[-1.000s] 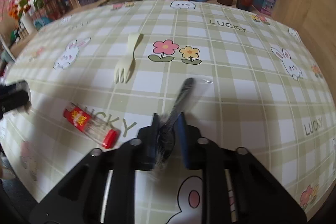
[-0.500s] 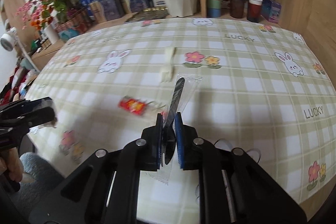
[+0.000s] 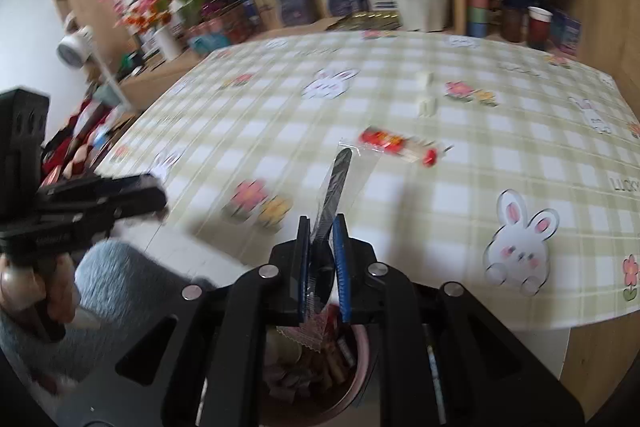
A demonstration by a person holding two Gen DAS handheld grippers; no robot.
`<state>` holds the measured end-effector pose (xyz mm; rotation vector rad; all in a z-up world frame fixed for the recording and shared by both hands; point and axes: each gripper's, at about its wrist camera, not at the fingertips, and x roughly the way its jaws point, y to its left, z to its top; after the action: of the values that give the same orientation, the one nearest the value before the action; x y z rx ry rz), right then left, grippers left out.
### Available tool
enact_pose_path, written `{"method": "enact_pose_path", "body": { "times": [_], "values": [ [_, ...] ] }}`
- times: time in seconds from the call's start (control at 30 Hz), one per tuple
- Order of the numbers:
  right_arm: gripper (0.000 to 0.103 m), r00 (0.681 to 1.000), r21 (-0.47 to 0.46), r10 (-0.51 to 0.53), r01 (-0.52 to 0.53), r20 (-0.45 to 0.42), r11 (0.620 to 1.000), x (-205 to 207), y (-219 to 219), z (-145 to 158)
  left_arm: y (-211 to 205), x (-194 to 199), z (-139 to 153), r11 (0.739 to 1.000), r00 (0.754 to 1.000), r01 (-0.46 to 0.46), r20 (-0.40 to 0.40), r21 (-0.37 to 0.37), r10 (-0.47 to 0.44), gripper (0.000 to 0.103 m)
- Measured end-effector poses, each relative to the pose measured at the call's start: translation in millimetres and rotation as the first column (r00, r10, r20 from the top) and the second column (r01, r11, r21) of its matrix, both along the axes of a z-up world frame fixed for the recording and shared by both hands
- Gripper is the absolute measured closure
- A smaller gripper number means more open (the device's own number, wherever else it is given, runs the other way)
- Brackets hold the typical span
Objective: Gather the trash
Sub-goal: 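Carry the wrapper and black fork over the bin and open both grippers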
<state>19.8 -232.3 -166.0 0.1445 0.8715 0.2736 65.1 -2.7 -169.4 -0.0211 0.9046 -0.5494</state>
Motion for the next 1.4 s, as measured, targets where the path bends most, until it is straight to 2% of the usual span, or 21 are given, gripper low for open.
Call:
{"method": "enact_pose_path", "body": {
  "times": [0.13, 0.33, 0.57, 0.73, 0.83, 0.93, 1.0, 1.03, 1.07, 1.2, 1.27, 1.4],
  "values": [
    [0.088, 0.994, 0.007, 0.105, -0.105, -0.03, 0.994, -21, 25, -6, 15, -15, -1, 1.0, 1.0, -0.023, -0.004, 0.002, 0.023, 0.06],
    [0.088, 0.965, 0.014, 0.231, -0.231, -0.122, 0.973, -48, 62, -32, 28, -29, -3, 0.999, 0.999, -0.045, -0.006, 0.002, 0.045, 0.06],
    [0.088, 0.93, 0.037, 0.257, -0.257, -0.264, 0.966, -43, 79, -78, 33, -37, -2, 0.998, 0.998, -0.058, -0.003, -0.015, 0.058, 0.06],
    [0.087, 0.925, 0.051, 0.22, -0.215, -0.31, 0.975, -34, 75, -93, 38, -38, -4, 0.998, 0.998, -0.064, -0.009, -0.02, 0.064, 0.06],
    [0.071, 0.93, 0.095, 0.195, -0.174, -0.312, 0.98, -30, 67, -95, 38, -38, -6, 0.998, 0.998, -0.059, -0.017, -0.02, 0.059, 0.06],
    [0.068, 0.938, 0.112, 0.18, -0.153, -0.296, 0.982, -28, 63, -91, 36, -39, -9, 0.999, 0.999, -0.05, -0.023, -0.019, 0.05, 0.06],
    [0.054, 0.951, 0.095, 0.166, -0.145, -0.262, 0.985, -30, 60, -83, 35, -39, -12, 0.999, 0.999, -0.042, -0.03, -0.018, 0.042, 0.06],
    [0.041, 0.956, 0.085, 0.159, -0.142, -0.245, 0.986, -30, 59, -79, 34, -40, -15, 0.999, 0.999, -0.036, -0.036, -0.018, 0.035, 0.06],
    [0.032, 0.967, 0.07, 0.145, -0.134, -0.211, 0.989, -32, 57, -74, 33, -40, -17, 0.999, 0.999, -0.03, -0.044, -0.019, 0.029, 0.06],
    [0.02, 0.985, 0.041, 0.112, -0.108, -0.133, 0.993, -36, 46, -58, 27, -42, -24, 1.0, 0.999, -0.01, -0.054, -0.016, 0.009, 0.06],
    [0.01, 0.994, 0.015, 0.082, -0.081, -0.077, 0.997, -41, 38, -48, 24, -43, -28, 1.0, 0.998, 0.001, -0.058, -0.016, -0.002, 0.06],
    [0.008, 0.999, -0.022, 0.031, -0.031, 0.025, 0.999, -47, 22, -33, 19, -46, -39, 1.0, 0.997, 0.015, -0.078, 0.0, -0.015, 0.06]
  ]
}}
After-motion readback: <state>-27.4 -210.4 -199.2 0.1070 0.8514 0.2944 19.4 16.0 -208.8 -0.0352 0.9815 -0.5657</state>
